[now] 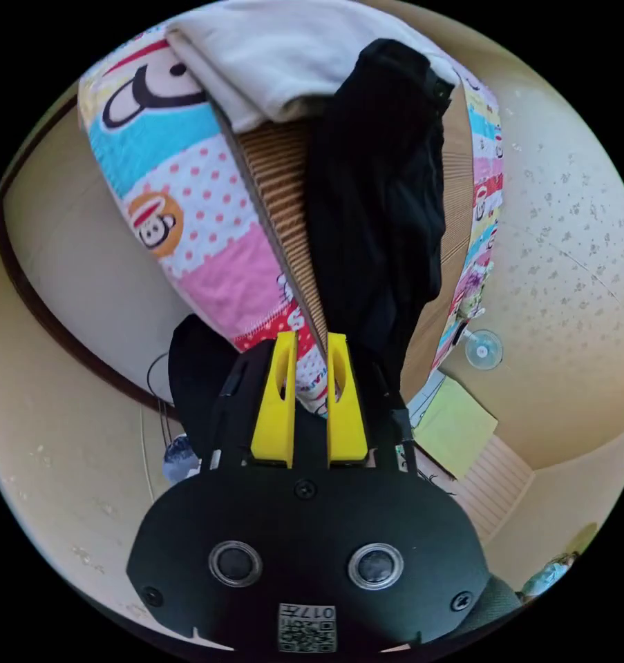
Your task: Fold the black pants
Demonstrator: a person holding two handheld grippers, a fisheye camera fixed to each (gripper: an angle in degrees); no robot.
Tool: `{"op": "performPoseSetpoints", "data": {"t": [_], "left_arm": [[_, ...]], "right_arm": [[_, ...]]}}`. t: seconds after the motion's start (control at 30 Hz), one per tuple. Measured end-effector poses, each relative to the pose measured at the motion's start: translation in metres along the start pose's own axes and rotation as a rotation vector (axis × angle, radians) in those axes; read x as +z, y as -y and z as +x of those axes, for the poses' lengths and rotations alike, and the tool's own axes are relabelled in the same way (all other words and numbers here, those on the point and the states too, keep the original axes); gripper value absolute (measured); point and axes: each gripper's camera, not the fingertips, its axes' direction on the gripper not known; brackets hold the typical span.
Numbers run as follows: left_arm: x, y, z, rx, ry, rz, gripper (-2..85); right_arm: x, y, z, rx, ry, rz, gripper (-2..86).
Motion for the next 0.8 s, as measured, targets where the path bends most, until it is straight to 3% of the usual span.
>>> {"op": "performPoseSetpoints", "data": {"t": [0.17,0.33,0.53,0.63,0.8], "left_arm": [[0.016,-0.088,-0.043,-0.144,-0.023,-0.052,4.5],[-0.007,-0.167,-0.101,-0.391,-0.107,-0.028,3.9],[-0.080,-0.270,-0.136,-0.636,-0.262,0.255,3.6],[-0.112,-0.305,-0.131,-0.651,-0.329,0.381,3.4],[-0.135,-0.314,-0.103,-0.584,-0.290,0.362,3.2]], "right_arm": [[0.102,0.034,-0.052,0.083,-0.314,-0.168,14.4],[0.187,0.055,-0.079,0.100,-0.494,-0.290,20.4],[0.229,0.066,-0.093,0.032,-0.739,-0.313,13.8],[0.236,0.073,-0.095,0.002,-0.945,-0.378,7.1],[0.279,0.077,-0.120,-0.256,-1.065,-0.610,2.8]]}}
